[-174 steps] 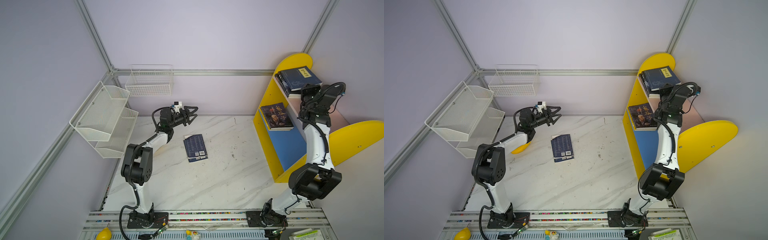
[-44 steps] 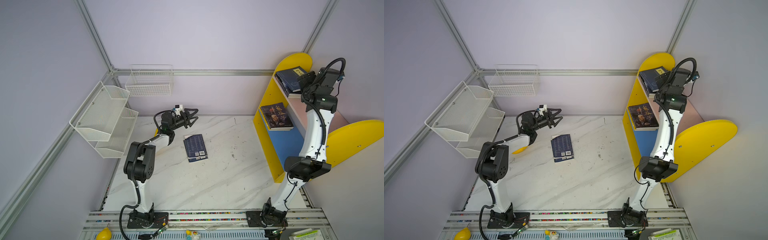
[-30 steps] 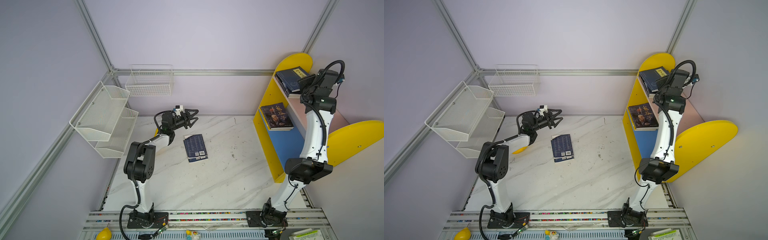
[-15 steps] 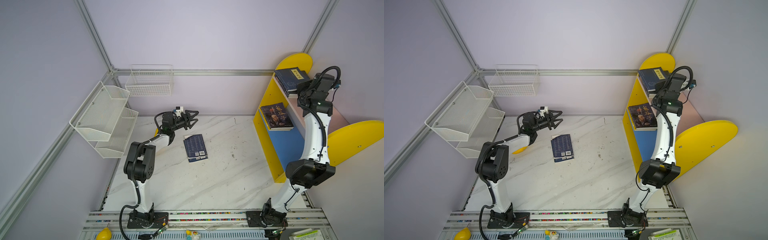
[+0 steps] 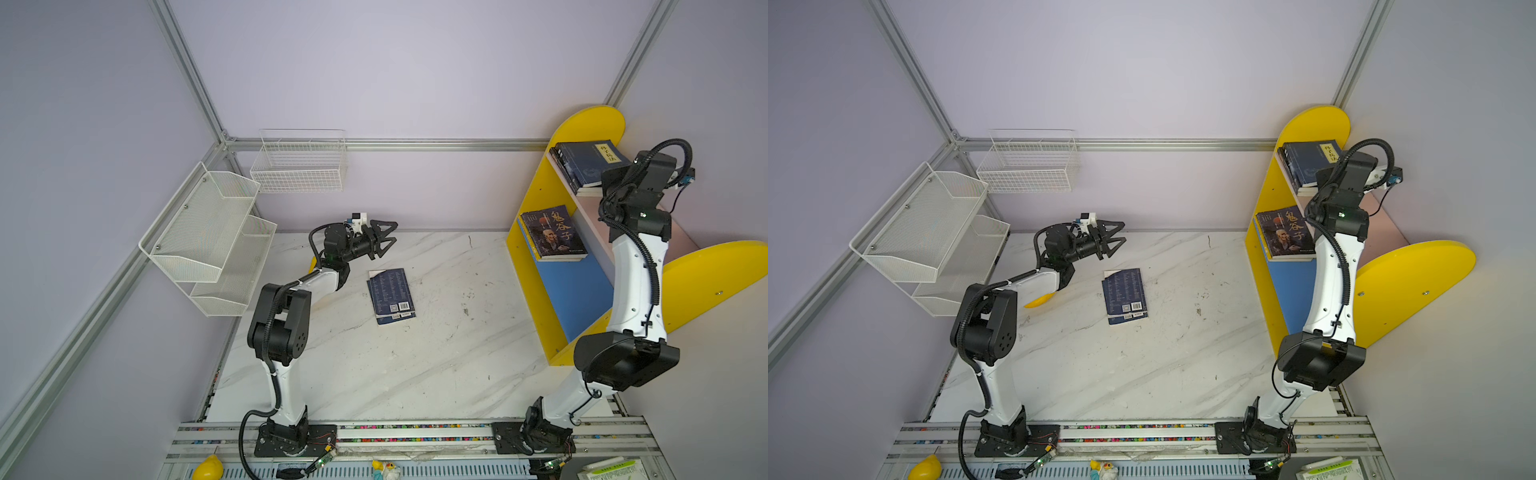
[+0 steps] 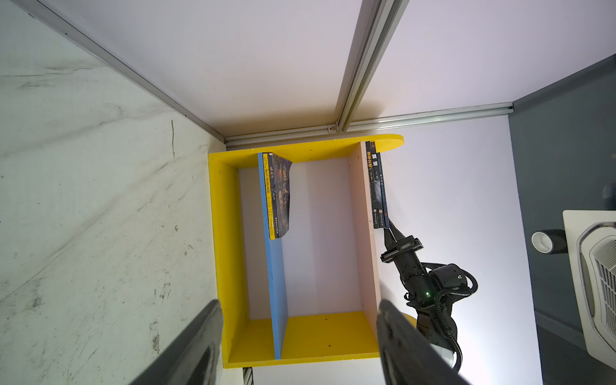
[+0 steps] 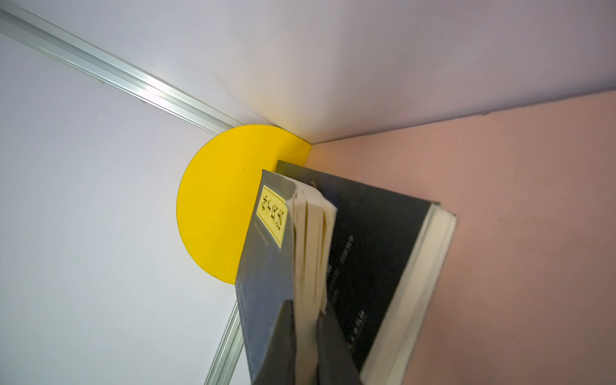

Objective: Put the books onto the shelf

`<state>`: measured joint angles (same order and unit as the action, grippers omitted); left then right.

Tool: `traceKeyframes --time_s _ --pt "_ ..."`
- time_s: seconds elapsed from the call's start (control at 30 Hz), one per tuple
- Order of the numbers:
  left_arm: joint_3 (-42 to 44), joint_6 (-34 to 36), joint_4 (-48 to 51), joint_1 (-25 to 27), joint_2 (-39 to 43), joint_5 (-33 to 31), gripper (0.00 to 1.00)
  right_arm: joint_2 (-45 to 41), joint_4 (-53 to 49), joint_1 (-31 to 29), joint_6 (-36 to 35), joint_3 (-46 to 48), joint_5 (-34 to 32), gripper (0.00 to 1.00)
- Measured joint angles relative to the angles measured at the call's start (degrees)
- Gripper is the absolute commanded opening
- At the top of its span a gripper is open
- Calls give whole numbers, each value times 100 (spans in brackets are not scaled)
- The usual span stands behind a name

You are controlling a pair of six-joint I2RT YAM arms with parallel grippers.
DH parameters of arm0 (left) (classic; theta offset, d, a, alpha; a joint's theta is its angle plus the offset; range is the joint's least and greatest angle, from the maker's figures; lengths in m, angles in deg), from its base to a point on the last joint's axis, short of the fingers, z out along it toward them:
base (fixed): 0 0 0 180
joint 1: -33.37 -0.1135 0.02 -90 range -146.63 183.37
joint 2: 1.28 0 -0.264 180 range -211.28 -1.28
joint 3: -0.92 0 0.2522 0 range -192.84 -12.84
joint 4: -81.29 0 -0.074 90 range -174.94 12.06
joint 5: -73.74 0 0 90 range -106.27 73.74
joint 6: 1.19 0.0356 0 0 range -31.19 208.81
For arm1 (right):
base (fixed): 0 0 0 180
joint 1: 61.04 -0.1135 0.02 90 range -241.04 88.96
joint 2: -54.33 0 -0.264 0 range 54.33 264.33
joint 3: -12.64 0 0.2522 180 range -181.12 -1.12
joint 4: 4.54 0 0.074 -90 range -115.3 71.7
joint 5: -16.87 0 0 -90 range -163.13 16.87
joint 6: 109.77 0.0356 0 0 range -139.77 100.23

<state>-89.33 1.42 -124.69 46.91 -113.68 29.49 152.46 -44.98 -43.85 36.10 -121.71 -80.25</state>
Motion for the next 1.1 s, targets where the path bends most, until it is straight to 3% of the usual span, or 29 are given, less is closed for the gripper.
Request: traceKeyframes --time_s 0.1,0.27,0.47,0.63,0.87,1.1 --pt "2 0 0 0 0 11 72 46 -7 17 -11 -96 66 41" --pt "2 0 -2 0 0 28 72 533 -479 20 -214 -1010 197 60" --pt "2 -2 -44 0 0 26 72 704 -1250 9 -673 -1604 181 97" --pt "2 -4 -136 0 0 26 72 822 -1869 11 -944 -2264 37 97" --pt "2 -9 -227 0 0 28 72 850 -1958 15 -1058 -2317 254 97" --pt "151 -28 -321 0 0 33 72 647 -1556 17 -927 -1543 870 96"
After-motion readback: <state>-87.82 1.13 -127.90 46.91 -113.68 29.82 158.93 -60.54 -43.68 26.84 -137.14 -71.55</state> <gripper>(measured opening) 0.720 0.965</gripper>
